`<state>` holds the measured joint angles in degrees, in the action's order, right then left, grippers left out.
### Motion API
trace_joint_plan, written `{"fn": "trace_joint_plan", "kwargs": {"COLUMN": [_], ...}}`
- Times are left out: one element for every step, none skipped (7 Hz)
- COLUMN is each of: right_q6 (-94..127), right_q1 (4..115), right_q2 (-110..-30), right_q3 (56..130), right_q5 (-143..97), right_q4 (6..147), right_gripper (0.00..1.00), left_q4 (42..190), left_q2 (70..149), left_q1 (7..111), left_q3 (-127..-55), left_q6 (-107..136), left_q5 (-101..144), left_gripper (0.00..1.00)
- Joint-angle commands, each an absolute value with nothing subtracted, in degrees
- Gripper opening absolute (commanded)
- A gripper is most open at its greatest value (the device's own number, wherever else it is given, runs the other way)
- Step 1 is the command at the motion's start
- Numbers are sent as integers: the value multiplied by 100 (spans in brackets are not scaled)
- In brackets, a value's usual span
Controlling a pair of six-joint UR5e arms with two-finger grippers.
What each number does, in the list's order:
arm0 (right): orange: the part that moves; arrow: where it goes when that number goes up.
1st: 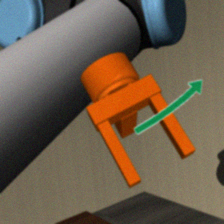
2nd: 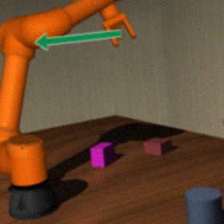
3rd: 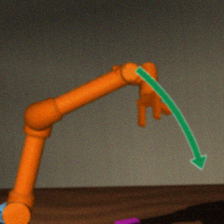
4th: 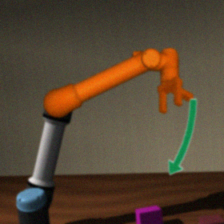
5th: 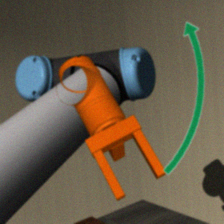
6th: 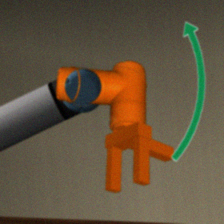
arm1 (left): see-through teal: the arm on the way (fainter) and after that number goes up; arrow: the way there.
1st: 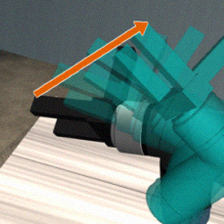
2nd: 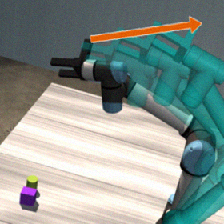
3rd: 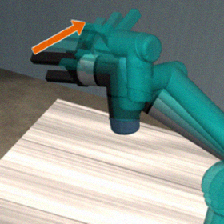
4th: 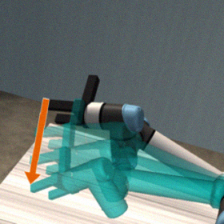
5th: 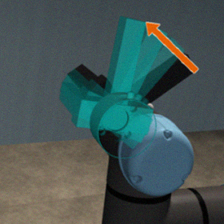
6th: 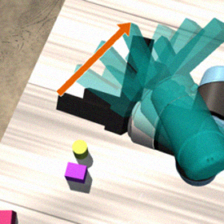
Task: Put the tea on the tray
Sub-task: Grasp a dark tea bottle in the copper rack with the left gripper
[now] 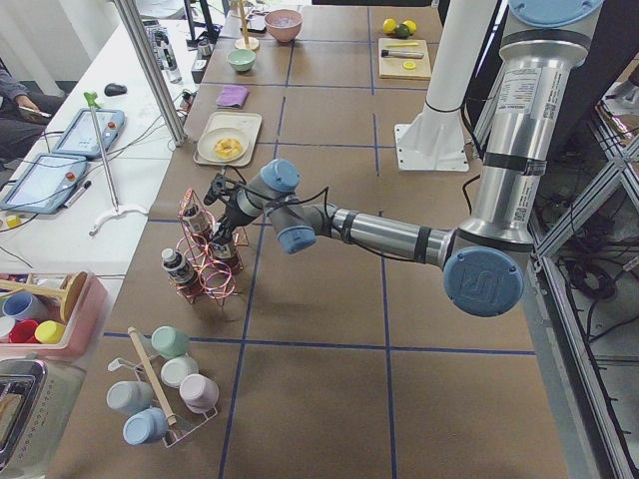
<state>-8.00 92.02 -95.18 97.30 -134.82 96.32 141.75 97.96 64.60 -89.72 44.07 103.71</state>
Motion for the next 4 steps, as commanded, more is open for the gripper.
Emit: {"fn": "trace_joint_plan", "kwargs": {"right_q6": [-800,-800,-800,-800], "right_q1": [9202,9202,9202,9202], "right_q2": [-9519,-9519,-9519,-9519], "right_q3": [9729,9729,9721,9721], "right_q5": [-13482,-13482,-13482,-13482], "right_q4": [9624,9624,9624,9633], "right_gripper": [100,100,100,100], "left_q4": [14177,14177,14177,14177], "left_q2": [9791,9800,9800,9800], "left_q1": [6460,6460,6460,6451], "left_q3": [-8965,-8991,-9052,-9070], "left_q6": [4429,4464,4482,4491], "left_q5": [10371,10380,10380,10380], "left_gripper": [67,66,66,66]}}
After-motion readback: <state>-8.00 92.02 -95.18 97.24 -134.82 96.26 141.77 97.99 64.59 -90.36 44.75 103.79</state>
